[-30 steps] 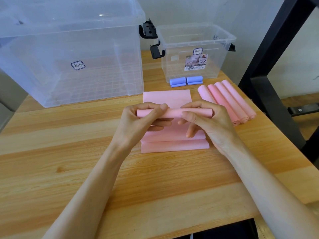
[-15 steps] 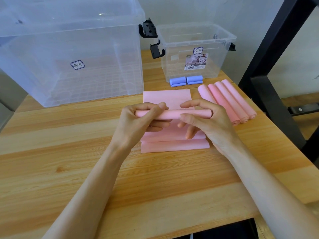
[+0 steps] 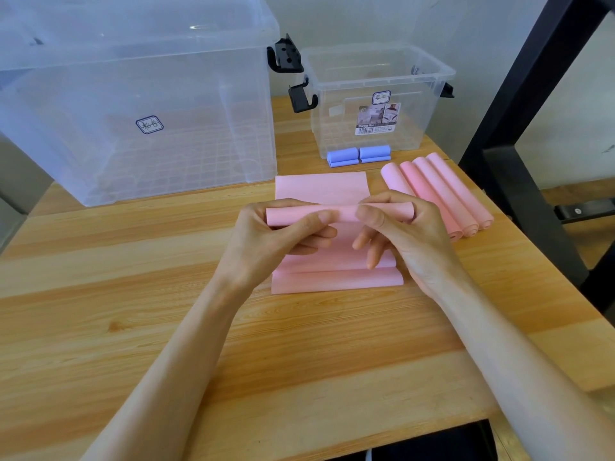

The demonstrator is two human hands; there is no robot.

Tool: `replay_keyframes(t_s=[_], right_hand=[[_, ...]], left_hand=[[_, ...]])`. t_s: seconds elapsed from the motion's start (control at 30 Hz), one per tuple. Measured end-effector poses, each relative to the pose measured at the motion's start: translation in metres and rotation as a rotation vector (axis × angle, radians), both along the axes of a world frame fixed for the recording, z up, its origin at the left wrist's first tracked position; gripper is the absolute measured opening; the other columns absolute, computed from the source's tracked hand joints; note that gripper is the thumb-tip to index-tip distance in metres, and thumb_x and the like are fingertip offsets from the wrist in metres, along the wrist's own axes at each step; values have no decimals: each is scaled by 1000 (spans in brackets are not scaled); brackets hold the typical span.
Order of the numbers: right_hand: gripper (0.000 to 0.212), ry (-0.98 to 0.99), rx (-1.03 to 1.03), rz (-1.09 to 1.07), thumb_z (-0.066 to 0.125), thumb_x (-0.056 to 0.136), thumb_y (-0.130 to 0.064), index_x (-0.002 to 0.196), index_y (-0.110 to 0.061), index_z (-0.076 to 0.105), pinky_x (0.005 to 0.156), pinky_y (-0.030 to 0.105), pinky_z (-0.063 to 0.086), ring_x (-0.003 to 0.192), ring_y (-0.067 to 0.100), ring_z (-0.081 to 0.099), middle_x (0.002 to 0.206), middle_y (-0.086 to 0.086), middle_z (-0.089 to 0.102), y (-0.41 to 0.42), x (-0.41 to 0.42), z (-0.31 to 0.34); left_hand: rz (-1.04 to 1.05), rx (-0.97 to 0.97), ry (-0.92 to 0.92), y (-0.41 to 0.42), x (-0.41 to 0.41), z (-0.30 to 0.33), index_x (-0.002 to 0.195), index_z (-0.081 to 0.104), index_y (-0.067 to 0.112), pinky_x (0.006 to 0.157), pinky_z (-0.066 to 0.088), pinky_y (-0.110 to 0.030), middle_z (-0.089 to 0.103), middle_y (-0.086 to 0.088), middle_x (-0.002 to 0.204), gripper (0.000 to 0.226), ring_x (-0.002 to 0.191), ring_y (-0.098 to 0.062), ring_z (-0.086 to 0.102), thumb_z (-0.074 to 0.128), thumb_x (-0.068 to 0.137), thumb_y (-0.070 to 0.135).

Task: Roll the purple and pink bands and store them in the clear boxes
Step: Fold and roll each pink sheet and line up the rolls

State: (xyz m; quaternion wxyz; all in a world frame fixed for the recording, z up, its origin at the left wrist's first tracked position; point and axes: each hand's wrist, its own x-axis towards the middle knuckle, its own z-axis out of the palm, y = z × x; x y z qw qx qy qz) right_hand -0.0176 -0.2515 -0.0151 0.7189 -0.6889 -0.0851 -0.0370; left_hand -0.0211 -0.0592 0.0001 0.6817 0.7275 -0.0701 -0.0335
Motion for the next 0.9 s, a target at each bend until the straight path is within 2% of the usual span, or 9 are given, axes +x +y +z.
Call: replay_keyframes(t_s=[0.1, 0.17, 0.33, 0.47, 0.53, 0.6, 0.67, 0.73, 0.9], right_hand=[[35, 9, 12, 18, 76, 73, -33, 99, -10, 70, 44, 26, 48, 42, 26, 58, 67, 14, 71, 0, 0, 1], [34, 11, 19, 21, 74, 75, -33, 100, -11, 69, 45, 26, 48, 40, 23, 58, 67, 13, 71, 0, 0, 0], [27, -1, 20, 10, 73, 78, -32, 84, -6, 68, 44, 27, 49, 41, 26, 58, 63, 14, 69, -1, 0, -1], [26, 7, 11, 11, 72, 78, -33, 76, -8, 66, 45, 25, 48, 39, 25, 59, 61, 15, 69, -1, -1, -1], [26, 6, 8, 5, 72, 78, -33, 80, -8, 68, 46, 26, 49, 41, 26, 60, 64, 15, 70, -1, -1, 0], [27, 10, -2, 15, 74, 76, -31, 93, -10, 69, 49, 28, 52, 44, 26, 61, 68, 14, 72, -1, -1, 1], [40, 10, -24, 42, 77, 74, -27, 110, -14, 67, 52, 31, 55, 47, 26, 62, 72, 15, 73, -1, -2, 1], [44, 0, -44, 53, 78, 74, -23, 115, -15, 65, 54, 31, 55, 46, 24, 61, 74, 15, 73, 0, -3, 0], [23, -22, -15, 22, 75, 77, -22, 94, -7, 71, 48, 27, 51, 43, 23, 60, 67, 11, 70, 0, -1, 0]], left_hand=[[12, 12, 6, 0, 0, 0, 94, 75, 7, 69, 60, -26, 77, -7, 79, 15, 74, -17, 75, 71, 86, 19], [13, 14, 19, 0, 0, 0, 94, 75, 6, 69, 61, -26, 77, -7, 79, 16, 73, -17, 75, 70, 87, 20], [8, -31, 33, 0, 0, 3, 97, 75, 9, 73, 60, -26, 78, -6, 85, 22, 80, -19, 76, 72, 81, 24], [22, -79, 33, -1, 0, 3, 91, 75, 12, 73, 60, -25, 77, -4, 83, 13, 80, -20, 76, 74, 80, 18], [32, -77, 22, -1, 0, 3, 90, 75, 11, 73, 60, -26, 77, -4, 83, 14, 79, -21, 76, 74, 79, 19], [46, -68, 22, -1, -1, 4, 90, 75, 9, 71, 60, -26, 77, -7, 82, 16, 78, -21, 76, 73, 80, 22], [59, -53, 38, 0, -1, 4, 88, 74, 9, 67, 59, -24, 77, -9, 79, 15, 76, -19, 76, 71, 86, 23], [63, -35, 59, 1, -1, 4, 84, 73, 9, 65, 58, -22, 77, -9, 78, 18, 74, -18, 75, 69, 88, 26], [45, -82, 74, 0, -1, 6, 95, 75, 13, 69, 58, -22, 78, -5, 88, 25, 80, -19, 76, 71, 79, 31]])
